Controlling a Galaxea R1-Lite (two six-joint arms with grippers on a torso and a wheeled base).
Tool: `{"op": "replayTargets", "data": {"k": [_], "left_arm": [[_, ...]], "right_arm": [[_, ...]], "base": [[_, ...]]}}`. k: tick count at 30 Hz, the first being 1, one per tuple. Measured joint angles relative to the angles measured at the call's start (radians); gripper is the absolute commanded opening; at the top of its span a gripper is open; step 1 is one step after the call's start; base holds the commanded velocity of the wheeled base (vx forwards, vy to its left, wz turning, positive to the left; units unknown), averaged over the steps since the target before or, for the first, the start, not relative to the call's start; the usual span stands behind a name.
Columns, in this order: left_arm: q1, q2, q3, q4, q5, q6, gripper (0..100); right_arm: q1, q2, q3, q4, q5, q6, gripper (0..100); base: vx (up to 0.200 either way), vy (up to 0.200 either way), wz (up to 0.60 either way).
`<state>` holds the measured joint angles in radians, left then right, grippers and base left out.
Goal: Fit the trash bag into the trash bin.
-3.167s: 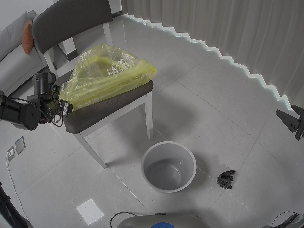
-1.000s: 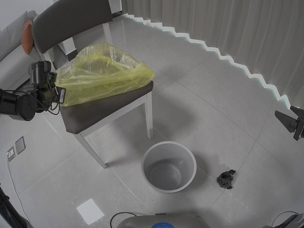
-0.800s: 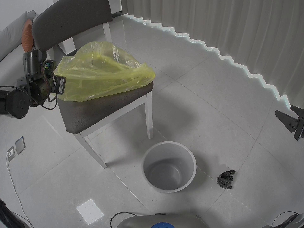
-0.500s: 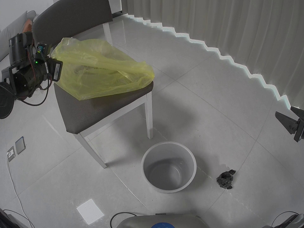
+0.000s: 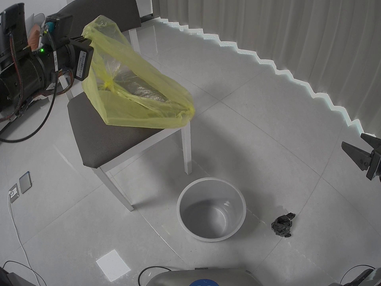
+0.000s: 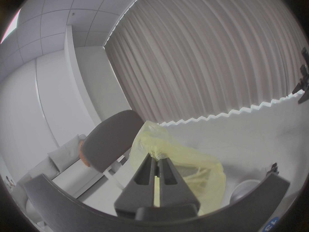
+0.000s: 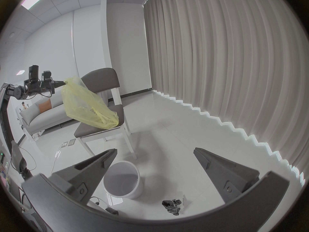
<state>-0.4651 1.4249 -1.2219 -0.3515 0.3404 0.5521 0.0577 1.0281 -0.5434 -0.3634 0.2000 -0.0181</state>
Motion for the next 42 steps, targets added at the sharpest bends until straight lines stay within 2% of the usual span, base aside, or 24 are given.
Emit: {"op": "replayTargets", "data": {"k": [6,13,22,32,37,42], "left_arm": [[-0.12,-0.016,-0.034,0.0,-0.001,0.005,0],[-0.215,-0.011,-0.074,-0.001,-0.015,0.008,0],[-0.277,0.022,-0.143,-0.002,-0.02,0.001,0],[-0.329,0.074,-0.209,-0.034,-0.02,-0.005,0],[-0.334,0.09,-0.213,-0.054,-0.017,-0.009,0],[-0.335,0.098,-0.215,-0.059,-0.008,-0.011,0]], "right_arm": [[0.01,0.018,0.002,0.0,-0.002,0.002,100],[0.076,0.051,0.008,0.001,-0.014,0.004,100],[0.142,0.118,0.023,-0.03,-0.103,0.004,100],[0.29,0.219,0.077,-0.229,-0.248,0.023,100],[0.386,0.256,0.108,-0.302,-0.269,0.067,100],[0.499,0.275,0.12,-0.317,-0.284,0.149,100]], "base": [[0.0,0.0,0.0],[0.0,0.0,0.0],[0.0,0.0,0.0],[0.0,0.0,0.0],[0.0,0.0,0.0],[0.0,0.0,0.0]]}}
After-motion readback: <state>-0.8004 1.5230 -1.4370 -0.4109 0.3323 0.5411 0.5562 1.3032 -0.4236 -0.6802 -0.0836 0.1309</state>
